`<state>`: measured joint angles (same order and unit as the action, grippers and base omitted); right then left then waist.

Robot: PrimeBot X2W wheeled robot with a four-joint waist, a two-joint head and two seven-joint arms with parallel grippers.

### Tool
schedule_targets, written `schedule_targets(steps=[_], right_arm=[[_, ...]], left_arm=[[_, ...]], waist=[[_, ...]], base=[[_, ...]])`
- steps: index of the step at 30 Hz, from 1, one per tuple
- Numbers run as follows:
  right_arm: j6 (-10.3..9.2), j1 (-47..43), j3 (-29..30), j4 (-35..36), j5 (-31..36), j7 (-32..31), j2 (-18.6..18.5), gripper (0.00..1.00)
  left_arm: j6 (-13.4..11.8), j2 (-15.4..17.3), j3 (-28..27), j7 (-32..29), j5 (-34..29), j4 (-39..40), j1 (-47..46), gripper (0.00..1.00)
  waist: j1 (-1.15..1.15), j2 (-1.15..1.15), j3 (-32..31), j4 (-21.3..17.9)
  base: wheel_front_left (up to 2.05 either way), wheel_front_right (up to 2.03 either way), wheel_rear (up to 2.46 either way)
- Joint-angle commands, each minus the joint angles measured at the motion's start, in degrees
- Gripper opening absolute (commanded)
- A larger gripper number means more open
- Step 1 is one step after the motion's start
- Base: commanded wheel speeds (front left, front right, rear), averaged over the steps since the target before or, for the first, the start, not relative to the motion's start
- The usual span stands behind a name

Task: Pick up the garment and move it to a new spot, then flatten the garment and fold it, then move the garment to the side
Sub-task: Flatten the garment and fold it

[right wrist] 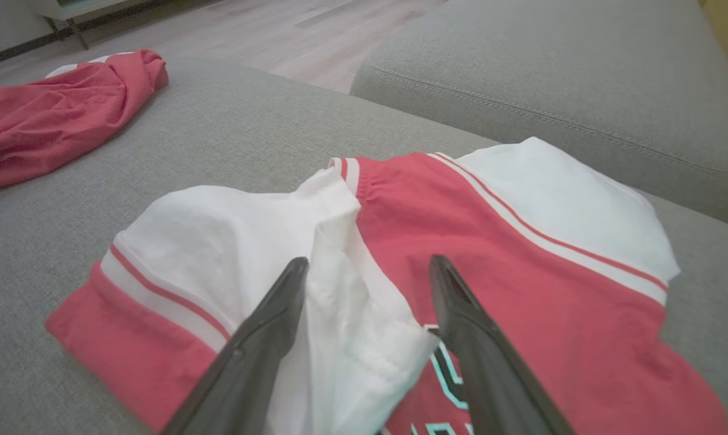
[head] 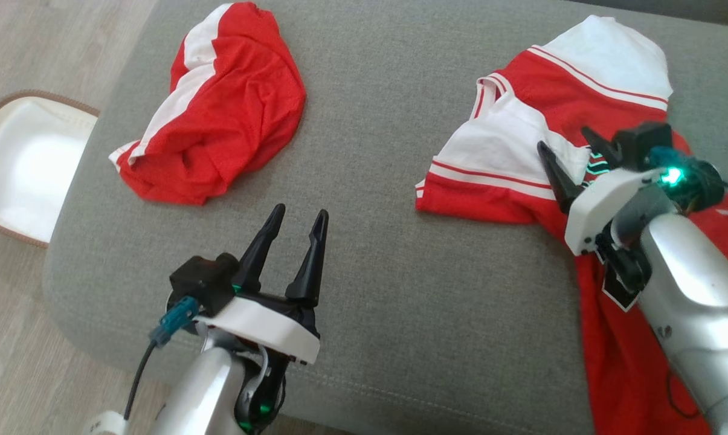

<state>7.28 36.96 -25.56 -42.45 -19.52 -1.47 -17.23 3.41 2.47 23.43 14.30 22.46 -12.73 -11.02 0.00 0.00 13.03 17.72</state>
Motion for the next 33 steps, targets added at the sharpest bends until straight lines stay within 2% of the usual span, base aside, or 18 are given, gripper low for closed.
schedule_targets(steps=[1,2,3,4,10,16,24,29,30,31,32,33], right_arm=[[0.21,2.3,-1.9,0.4,-0.1,0.9,-0.2,1.00],[0.21,2.7,-2.6,-0.1,-0.4,1.1,-0.2,1.00],[0.21,3.1,-3.2,-0.5,-0.9,1.4,-0.2,0.35],[0.21,3.5,-3.7,-0.8,-1.6,1.7,-0.1,0.00],[0.21,4.1,-7.6,-1.8,-5.3,3.7,0.9,0.00],[0.21,2.9,-12.2,2.5,-10.7,7.0,3.0,0.00],[0.21,-1.9,-25.1,15.0,-19.3,6.8,5.0,0.00],[0.21,-4.2,-31.6,16.9,-20.1,6.1,6.5,0.00],[0.21,-4.4,-32.7,16.8,-20.0,6.2,7.0,0.07],[0.21,-4.6,-33.6,16.6,-19.9,6.4,7.6,0.47],[0.21,-4.8,-34.2,16.3,-20.0,6.5,8.1,1.00],[0.21,-4.8,-34.6,15.9,-20.0,6.6,8.6,1.00]], left_arm=[[-0.4,0.4,-1.4,0.7,0.7,1.9,-2.4,1.00],[-0.5,0.4,-1.3,0.7,0.8,1.8,-2.5,1.00],[-0.5,0.4,-1.2,0.7,0.8,1.8,-2.5,1.00],[-0.6,0.4,-1.1,0.7,0.9,1.7,-2.6,1.00],[-0.7,0.4,-1.7,0.7,0.7,1.3,-2.3,1.00],[-0.7,0.4,-2.7,0.7,0.3,1.1,-2.1,1.00],[-0.6,0.4,-4.2,0.7,-0.4,0.8,-0.4,1.00],[-0.6,0.4,-4.9,0.7,-0.8,0.6,0.6,1.00],[-0.6,0.4,-5.0,0.7,-0.8,0.6,0.8,1.00],[-0.6,0.4,-5.0,0.7,-0.9,0.6,1.0,1.00],[-0.6,0.4,-5.1,0.7,-0.9,0.5,1.1,1.00],[-0.6,0.4,-5.2,0.7,-1.0,0.5,1.3,1.00]], waist=[[0.00,0.00,0.3,0.2],[0.00,0.00,0.3,0.2],[0.00,0.00,0.3,0.2],[0.00,0.00,0.3,0.2],[0.00,0.00,-0.9,-0.9],[0.00,0.00,-2.7,-2.5],[0.00,0.00,-6.1,-5.6],[0.00,0.00,-8.0,-7.0],[0.00,0.00,-8.4,-7.3],[0.00,0.00,-8.7,-7.5],[0.00,0.00,-8.9,-7.7],[0.00,0.00,-9.2,-7.9]], base=[[0.00,0.00,0.00],[0.00,0.00,0.00],[0.00,0.00,0.00],[0.00,0.00,0.00],[0.00,0.00,0.00],[0.00,0.00,0.00],[0.00,0.00,0.00],[0.00,0.00,0.00],[0.00,0.00,0.00],[0.00,0.00,0.00],[0.00,0.00,0.00],[0.00,0.00,0.00]])
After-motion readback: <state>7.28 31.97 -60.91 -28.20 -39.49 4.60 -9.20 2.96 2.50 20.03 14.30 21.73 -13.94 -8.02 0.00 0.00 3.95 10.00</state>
